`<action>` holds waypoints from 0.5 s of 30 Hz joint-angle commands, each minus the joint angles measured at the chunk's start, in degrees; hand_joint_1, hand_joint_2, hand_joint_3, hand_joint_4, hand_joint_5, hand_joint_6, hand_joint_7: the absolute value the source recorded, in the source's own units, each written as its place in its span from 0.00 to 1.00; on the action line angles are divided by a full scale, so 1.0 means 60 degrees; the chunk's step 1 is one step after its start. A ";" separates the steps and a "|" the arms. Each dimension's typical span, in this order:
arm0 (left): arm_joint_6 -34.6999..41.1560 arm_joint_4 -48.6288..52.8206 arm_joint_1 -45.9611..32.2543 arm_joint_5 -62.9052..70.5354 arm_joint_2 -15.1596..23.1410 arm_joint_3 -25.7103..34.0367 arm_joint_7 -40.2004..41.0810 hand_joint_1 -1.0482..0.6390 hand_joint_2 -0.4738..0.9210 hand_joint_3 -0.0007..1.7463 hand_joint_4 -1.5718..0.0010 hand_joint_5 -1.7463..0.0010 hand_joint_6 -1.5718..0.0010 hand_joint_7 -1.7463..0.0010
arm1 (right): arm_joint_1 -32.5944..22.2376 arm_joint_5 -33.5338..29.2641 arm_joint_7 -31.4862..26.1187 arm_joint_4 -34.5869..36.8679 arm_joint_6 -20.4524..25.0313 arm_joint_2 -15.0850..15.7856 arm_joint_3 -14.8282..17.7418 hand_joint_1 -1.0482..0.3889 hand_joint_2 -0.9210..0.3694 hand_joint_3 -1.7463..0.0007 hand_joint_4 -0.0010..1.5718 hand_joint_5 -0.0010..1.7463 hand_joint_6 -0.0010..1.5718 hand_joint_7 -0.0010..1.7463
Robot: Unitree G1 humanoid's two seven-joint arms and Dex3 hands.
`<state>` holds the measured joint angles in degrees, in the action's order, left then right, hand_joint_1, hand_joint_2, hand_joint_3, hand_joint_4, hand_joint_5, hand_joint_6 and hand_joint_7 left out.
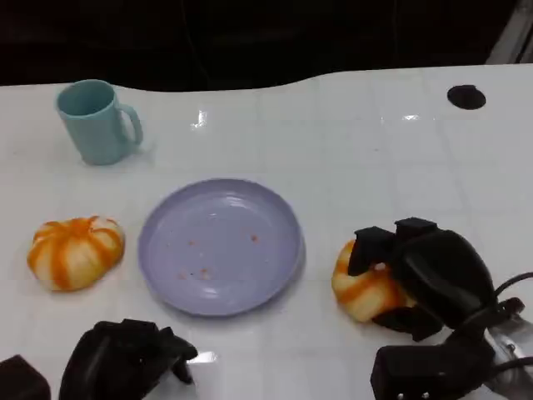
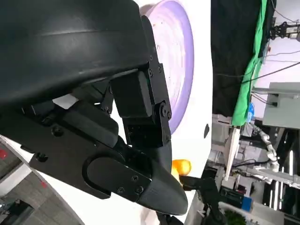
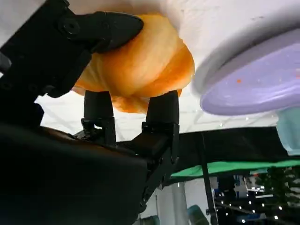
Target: Grasp the bread from the table and place it into the plate.
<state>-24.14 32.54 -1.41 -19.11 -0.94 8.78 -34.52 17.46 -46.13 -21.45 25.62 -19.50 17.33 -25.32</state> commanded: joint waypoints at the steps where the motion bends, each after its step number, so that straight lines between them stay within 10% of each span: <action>1: 0.0045 -0.0063 -0.0050 0.0013 0.0115 0.0004 0.0031 0.00 0.93 0.00 0.51 0.05 0.00 0.89 | -0.0053 0.1064 0.0160 -0.0151 -0.0481 -0.0318 0.0391 0.66 0.50 0.23 0.61 1.00 0.55 0.85; 15: -0.0025 0.0186 0.0107 0.0024 0.0152 0.0037 -0.0022 0.00 0.93 0.00 0.51 0.05 0.00 0.90 | 0.1082 0.2681 0.1084 0.0718 -0.1286 -0.1956 0.0615 0.71 0.59 0.07 0.63 1.00 0.49 1.00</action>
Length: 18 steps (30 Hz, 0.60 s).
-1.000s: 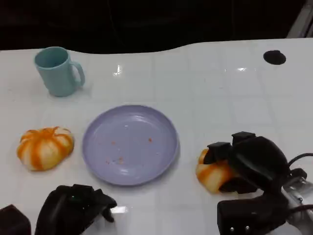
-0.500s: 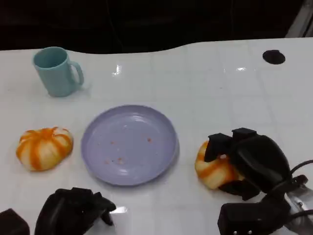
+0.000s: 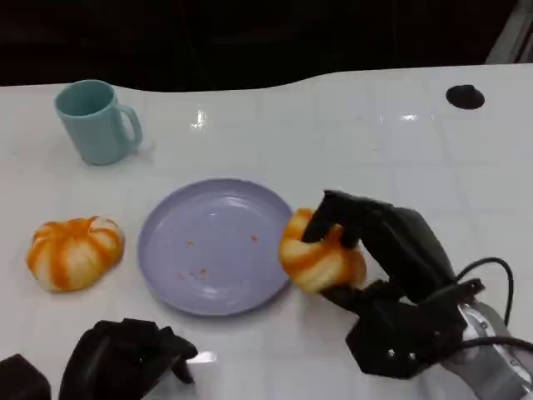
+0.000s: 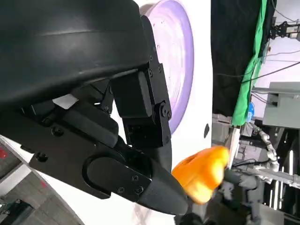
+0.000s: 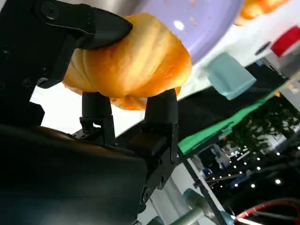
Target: Grasp the bread from the table and place it into the plate.
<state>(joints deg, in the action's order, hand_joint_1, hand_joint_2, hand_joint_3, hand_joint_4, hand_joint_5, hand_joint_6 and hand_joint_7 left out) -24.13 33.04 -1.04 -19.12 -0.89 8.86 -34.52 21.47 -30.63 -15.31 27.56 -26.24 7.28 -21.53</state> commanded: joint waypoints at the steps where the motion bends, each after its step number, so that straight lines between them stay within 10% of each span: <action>1: 0.0016 0.0084 0.0039 0.0034 0.0137 0.0014 0.0007 0.00 0.93 0.00 0.51 0.05 0.00 0.90 | 0.0556 0.0067 0.0047 0.0548 -0.0171 -0.0408 -0.0050 0.71 0.59 0.07 0.63 1.00 0.49 0.99; 18: -0.0129 0.0250 0.0086 0.0150 0.0064 -0.0080 0.0097 0.00 0.92 0.00 0.49 0.06 0.00 0.88 | 0.3219 -0.0513 -0.1083 0.4687 -0.1232 -0.2153 -0.0646 0.66 0.49 0.20 0.59 1.00 0.49 0.91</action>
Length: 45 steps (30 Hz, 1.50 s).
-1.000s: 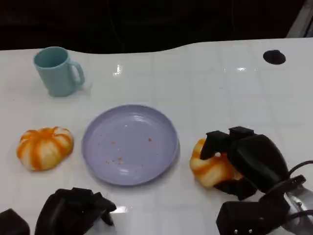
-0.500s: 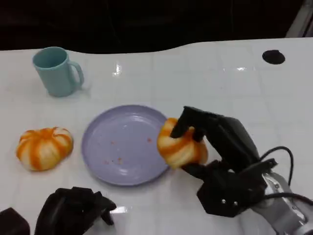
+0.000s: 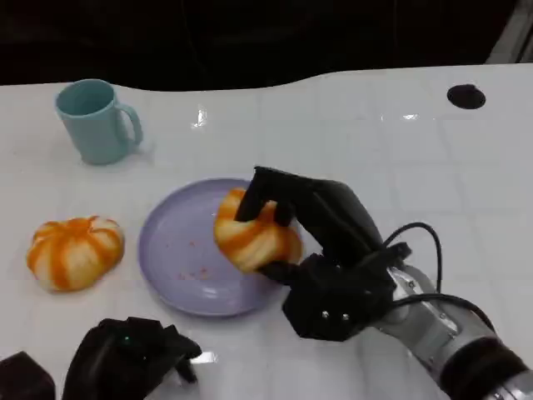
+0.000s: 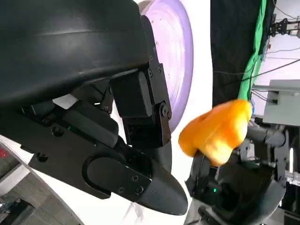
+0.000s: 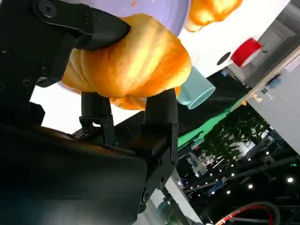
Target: Grasp the bread from the table and place it into the plate.
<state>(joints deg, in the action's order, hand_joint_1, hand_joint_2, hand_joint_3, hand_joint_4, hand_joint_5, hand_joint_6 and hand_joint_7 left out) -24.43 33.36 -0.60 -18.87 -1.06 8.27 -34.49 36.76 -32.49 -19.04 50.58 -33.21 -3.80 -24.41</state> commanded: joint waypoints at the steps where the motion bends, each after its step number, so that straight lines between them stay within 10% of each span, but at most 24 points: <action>1: -0.0105 0.0223 0.0018 0.0121 0.0096 0.0013 0.0093 0.00 0.92 0.00 0.49 0.06 0.00 0.87 | 0.0808 -0.0289 -0.0597 0.1075 -0.0008 -0.0390 -0.0230 0.66 0.48 0.21 0.58 1.00 0.49 0.89; 7: -0.0158 0.0211 -0.0009 0.0209 0.0108 -0.0037 0.0175 0.00 0.92 0.00 0.49 0.06 0.00 0.88 | 0.1284 -0.0547 -0.0879 0.1855 0.0539 -0.0690 -0.0427 0.65 0.41 0.38 0.51 0.89 0.57 0.47; 14: -0.0140 0.0161 -0.0035 0.0160 0.0053 -0.0049 0.0189 0.00 0.92 0.00 0.49 0.06 0.00 0.87 | 0.1350 -0.0913 -0.0060 0.1486 0.0974 -0.0353 -0.0942 0.48 0.07 0.85 0.07 0.28 0.26 0.02; 31: -0.0353 0.0365 0.0127 0.0209 0.0033 -0.0050 0.0234 0.00 0.93 0.00 0.49 0.07 0.00 0.88 | -0.0101 -0.0426 0.0945 -0.1071 0.0633 0.0477 -0.0830 0.37 0.00 0.89 0.04 0.31 0.26 0.03; 45: -0.0468 0.0501 0.0223 0.0322 0.0080 -0.0039 0.0313 0.00 0.94 0.01 0.47 0.08 0.00 0.88 | -0.2356 0.2353 0.2203 -0.3144 -0.1447 0.1223 0.0677 0.45 0.00 0.90 0.24 0.40 0.41 0.08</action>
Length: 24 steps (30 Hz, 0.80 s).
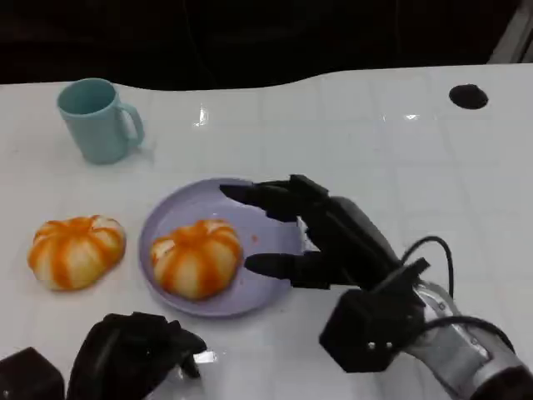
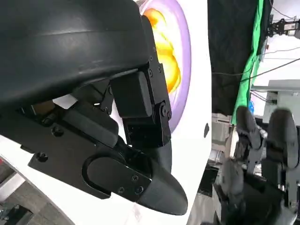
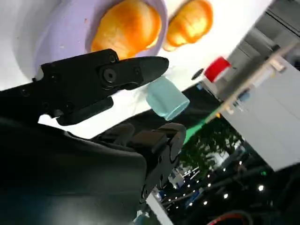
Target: Grasp the bread from the table and place it into the plate.
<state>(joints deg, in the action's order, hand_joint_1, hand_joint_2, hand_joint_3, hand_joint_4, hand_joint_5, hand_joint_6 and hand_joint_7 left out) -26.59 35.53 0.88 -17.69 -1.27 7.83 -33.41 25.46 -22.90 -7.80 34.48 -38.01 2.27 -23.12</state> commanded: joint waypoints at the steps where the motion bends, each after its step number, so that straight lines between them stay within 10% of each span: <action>1: -0.0102 0.0147 -0.0017 0.0126 0.0113 0.0045 0.0123 0.00 0.94 0.01 0.47 0.08 0.00 0.87 | -0.0570 0.0869 0.0412 -0.0515 -0.0778 0.0231 0.0551 0.45 0.00 0.90 0.25 0.41 0.42 0.08; 8: -0.0071 0.0044 -0.0061 0.0176 0.0086 0.0022 0.0161 0.00 0.94 0.00 0.47 0.09 0.00 0.88 | -0.1407 0.2060 0.0998 -0.0518 -0.2161 0.0291 0.1107 0.49 0.00 0.87 0.38 0.50 0.53 0.15; 11: -0.0120 0.0061 -0.0067 0.0197 0.0074 0.0005 0.0137 0.00 0.94 0.00 0.47 0.08 0.00 0.87 | -0.1860 0.3560 0.1965 -0.0668 -0.2329 0.0135 0.1226 0.53 0.13 0.69 0.38 0.68 0.51 0.31; 24: 0.0167 -0.0298 -0.0217 0.0101 0.0010 -0.0030 0.0123 0.00 0.93 0.00 0.49 0.07 0.00 0.88 | -0.3829 0.4994 0.3718 -0.2349 -0.1568 0.0368 0.2011 0.53 0.37 0.30 0.52 0.94 0.53 0.78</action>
<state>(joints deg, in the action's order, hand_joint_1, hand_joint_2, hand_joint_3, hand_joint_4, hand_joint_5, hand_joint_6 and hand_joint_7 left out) -26.39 34.86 0.44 -16.91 -1.73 7.58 -33.36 4.95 6.44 13.93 22.46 -48.20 3.43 -12.47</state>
